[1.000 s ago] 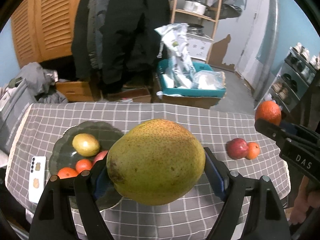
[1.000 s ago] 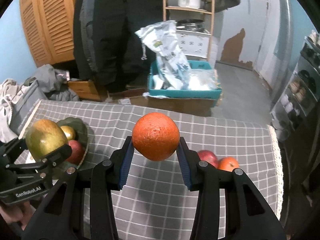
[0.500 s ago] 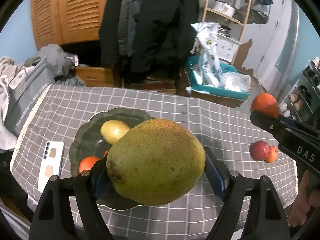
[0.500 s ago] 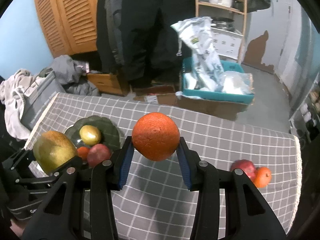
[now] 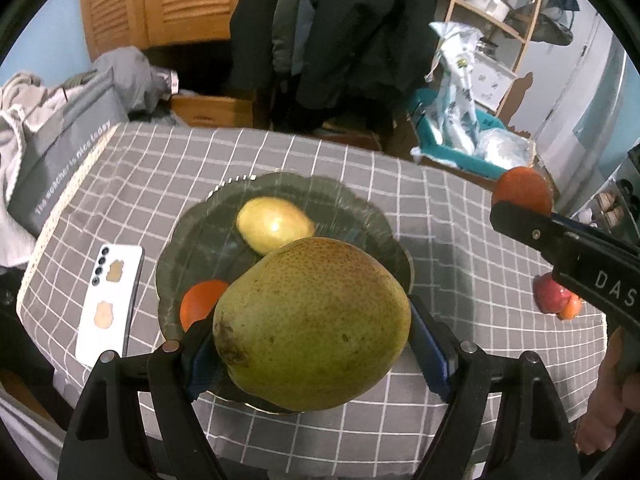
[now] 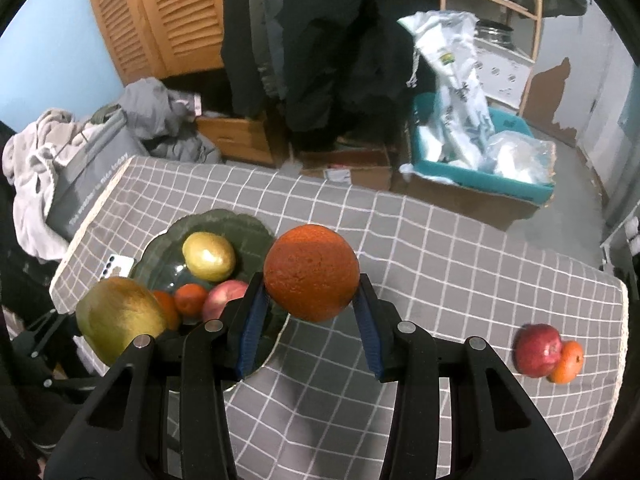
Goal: Organize fruits
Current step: 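Lower the pear into the bowl and open the left tool while the right tool releases the orange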
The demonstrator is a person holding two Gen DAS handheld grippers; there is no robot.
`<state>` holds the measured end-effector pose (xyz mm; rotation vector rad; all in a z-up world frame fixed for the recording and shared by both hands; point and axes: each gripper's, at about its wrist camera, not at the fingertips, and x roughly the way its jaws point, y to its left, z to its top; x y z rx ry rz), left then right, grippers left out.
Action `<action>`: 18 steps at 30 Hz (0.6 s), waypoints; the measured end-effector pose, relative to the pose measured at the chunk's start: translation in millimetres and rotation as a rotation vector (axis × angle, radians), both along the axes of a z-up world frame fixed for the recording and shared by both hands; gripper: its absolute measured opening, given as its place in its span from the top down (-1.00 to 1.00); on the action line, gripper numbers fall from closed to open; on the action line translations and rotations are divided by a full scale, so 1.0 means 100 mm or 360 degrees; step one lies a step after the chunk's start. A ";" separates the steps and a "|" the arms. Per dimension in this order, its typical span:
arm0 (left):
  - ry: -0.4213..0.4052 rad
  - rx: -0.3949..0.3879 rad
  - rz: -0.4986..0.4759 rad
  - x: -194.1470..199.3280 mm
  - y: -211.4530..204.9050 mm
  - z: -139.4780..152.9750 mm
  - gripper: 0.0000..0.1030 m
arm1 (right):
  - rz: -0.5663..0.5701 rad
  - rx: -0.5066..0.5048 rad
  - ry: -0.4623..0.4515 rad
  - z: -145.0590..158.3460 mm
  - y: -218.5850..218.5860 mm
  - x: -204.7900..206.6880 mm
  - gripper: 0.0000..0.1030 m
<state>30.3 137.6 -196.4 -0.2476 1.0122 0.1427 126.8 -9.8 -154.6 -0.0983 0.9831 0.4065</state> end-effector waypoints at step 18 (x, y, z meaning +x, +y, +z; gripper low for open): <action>0.0270 -0.0097 0.0042 0.04 0.16 -0.61 -0.62 | 0.0074 -0.0059 0.0118 -0.37 0.30 0.07 0.17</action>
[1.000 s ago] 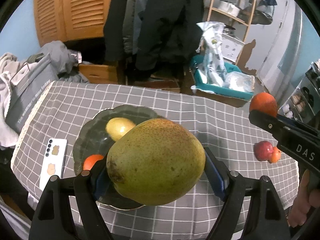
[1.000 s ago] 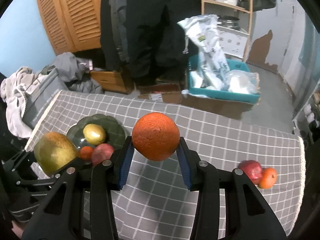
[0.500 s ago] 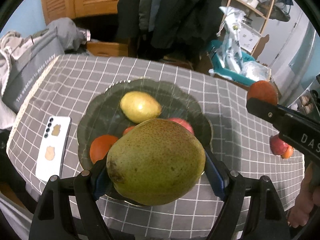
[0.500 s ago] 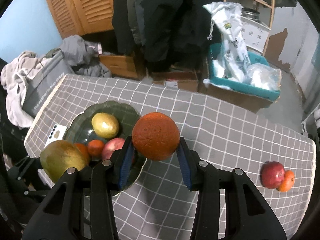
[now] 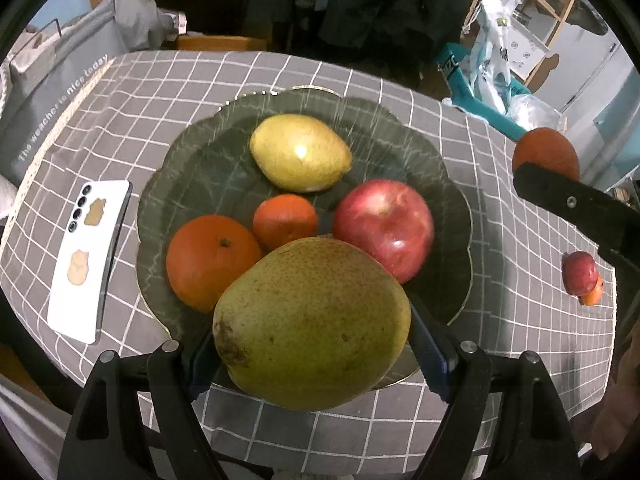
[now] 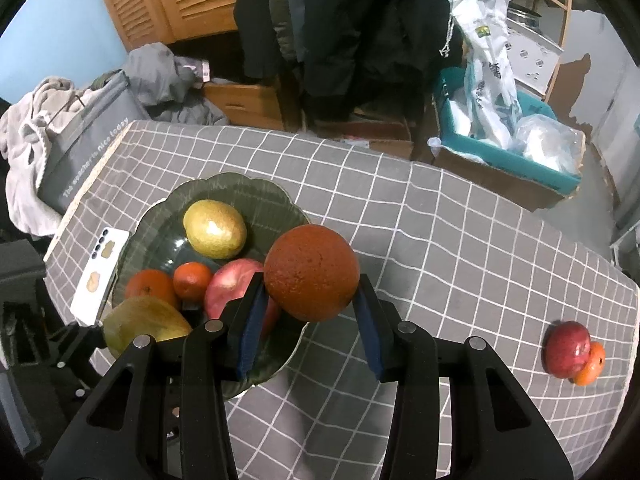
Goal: Organize fruits
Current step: 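Lower the pear into the bowl and open the left tool while the right tool releases the orange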
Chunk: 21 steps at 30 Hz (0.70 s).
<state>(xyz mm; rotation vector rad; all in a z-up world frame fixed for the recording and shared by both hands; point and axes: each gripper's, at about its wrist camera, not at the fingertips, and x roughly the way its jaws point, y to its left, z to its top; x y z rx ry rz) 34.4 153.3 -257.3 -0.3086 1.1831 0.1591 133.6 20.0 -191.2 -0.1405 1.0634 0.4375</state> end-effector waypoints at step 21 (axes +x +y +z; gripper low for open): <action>-0.0091 0.0097 0.0045 -0.01 0.08 0.25 -0.98 | 0.0030 0.0058 0.0065 -0.10 0.12 0.12 0.17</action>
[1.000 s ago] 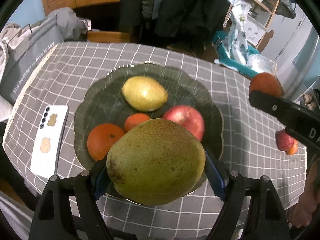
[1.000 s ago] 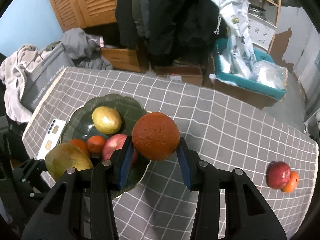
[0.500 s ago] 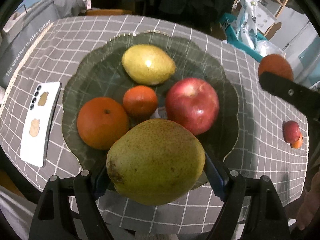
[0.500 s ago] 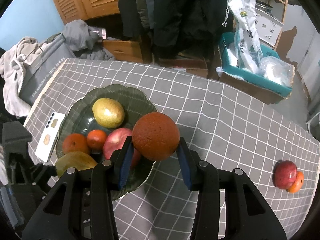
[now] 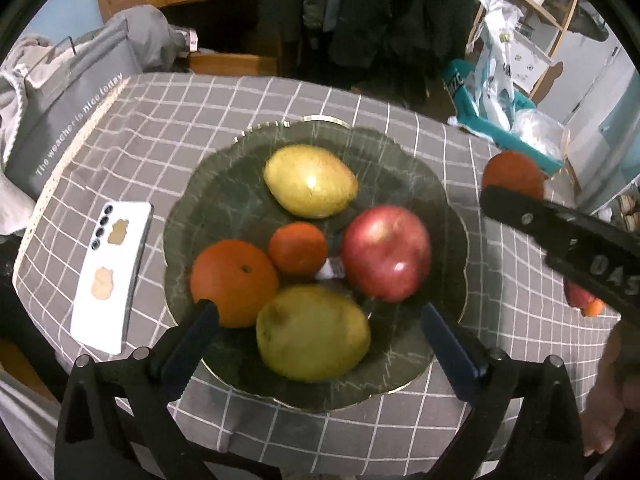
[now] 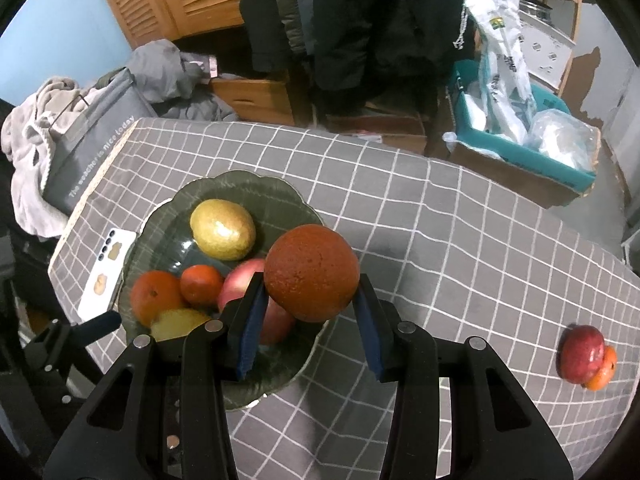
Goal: Organize fruits
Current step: 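Lower the pear into the bowl and open the left tool while the right tool releases the orange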
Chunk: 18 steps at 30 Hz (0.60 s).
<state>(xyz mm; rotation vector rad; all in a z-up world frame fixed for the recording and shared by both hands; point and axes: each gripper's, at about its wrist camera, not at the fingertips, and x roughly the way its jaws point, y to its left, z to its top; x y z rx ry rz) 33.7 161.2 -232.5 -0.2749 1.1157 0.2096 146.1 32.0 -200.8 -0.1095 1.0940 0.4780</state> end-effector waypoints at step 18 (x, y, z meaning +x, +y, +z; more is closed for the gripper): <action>-0.0131 0.0073 0.0194 0.07 0.44 0.17 -0.98 | 0.0079 0.0075 0.0130 -0.22 0.32 0.28 0.15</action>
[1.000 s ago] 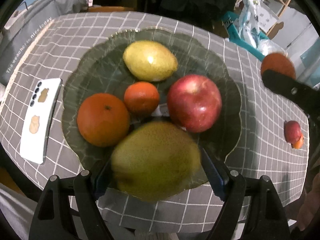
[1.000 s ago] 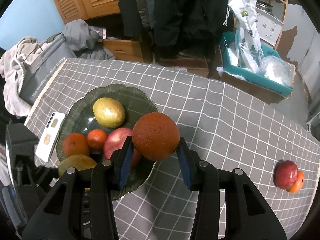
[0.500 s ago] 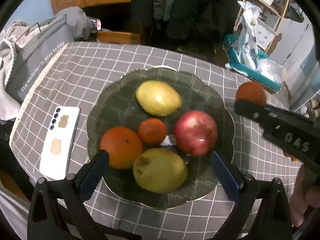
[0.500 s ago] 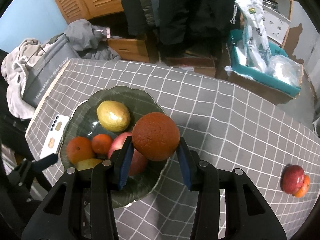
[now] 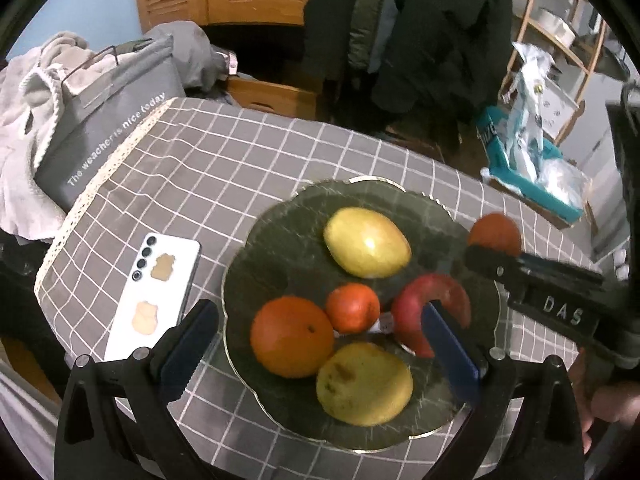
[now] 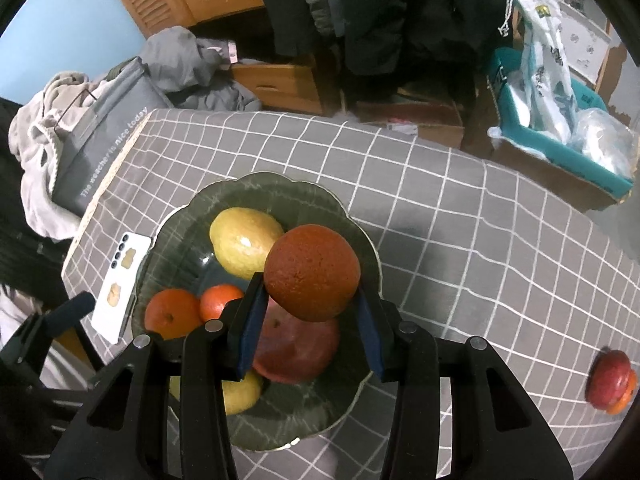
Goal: Organize fruits
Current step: 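Lower the pear into the bowl and open the left tool while the right tool releases the orange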
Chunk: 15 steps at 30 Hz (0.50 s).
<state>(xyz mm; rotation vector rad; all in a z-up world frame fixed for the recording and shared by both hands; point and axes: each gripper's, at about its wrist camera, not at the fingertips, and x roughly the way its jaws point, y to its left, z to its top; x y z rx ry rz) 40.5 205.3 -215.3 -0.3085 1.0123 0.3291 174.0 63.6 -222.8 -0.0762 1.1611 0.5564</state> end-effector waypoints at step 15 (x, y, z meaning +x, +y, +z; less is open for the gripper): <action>-0.0067 -0.0018 0.0023 -0.01 0.07 0.13 -0.98 | -0.0017 0.0025 -0.0062 0.15 -0.05 0.00 -0.21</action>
